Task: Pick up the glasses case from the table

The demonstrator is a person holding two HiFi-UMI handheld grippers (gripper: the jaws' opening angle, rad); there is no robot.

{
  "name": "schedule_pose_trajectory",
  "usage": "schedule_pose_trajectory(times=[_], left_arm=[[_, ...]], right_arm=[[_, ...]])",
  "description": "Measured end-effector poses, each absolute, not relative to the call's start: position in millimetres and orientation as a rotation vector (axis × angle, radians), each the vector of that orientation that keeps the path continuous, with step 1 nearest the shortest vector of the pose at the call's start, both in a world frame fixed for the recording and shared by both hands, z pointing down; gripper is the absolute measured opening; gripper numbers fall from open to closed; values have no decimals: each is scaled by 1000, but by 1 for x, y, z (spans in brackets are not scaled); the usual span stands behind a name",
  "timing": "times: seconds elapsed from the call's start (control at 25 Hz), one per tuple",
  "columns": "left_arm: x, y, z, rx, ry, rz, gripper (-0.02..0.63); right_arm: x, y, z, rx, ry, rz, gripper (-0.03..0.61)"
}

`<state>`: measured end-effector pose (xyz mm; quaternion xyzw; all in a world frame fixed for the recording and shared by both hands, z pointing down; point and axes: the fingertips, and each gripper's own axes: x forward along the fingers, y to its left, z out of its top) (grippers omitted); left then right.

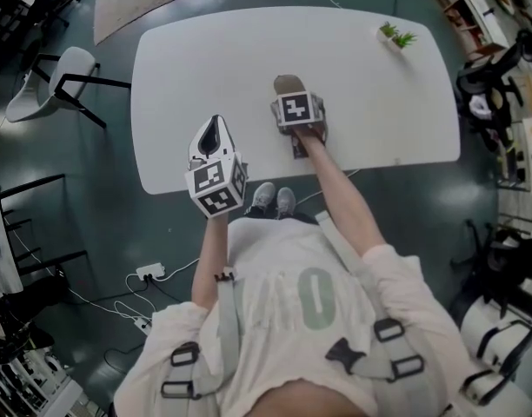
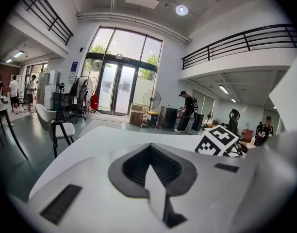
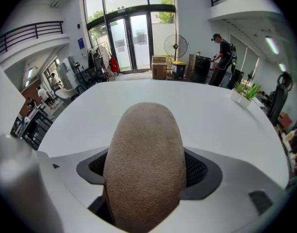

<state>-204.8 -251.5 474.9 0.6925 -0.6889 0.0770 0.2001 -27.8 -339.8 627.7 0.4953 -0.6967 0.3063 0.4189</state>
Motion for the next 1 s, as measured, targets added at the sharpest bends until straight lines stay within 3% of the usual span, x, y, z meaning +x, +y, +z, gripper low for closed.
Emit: schedule_pose_trajectory(times=[0.64, 1.0], left_arm=[[-185, -262, 438, 2034, -1962, 140, 3], [-189, -259, 443, 2080, -1980, 203, 3]], right_arm=[[0, -309, 511, 1492, -2149, 548, 403], [31, -282, 493, 1612, -2251, 492, 403]])
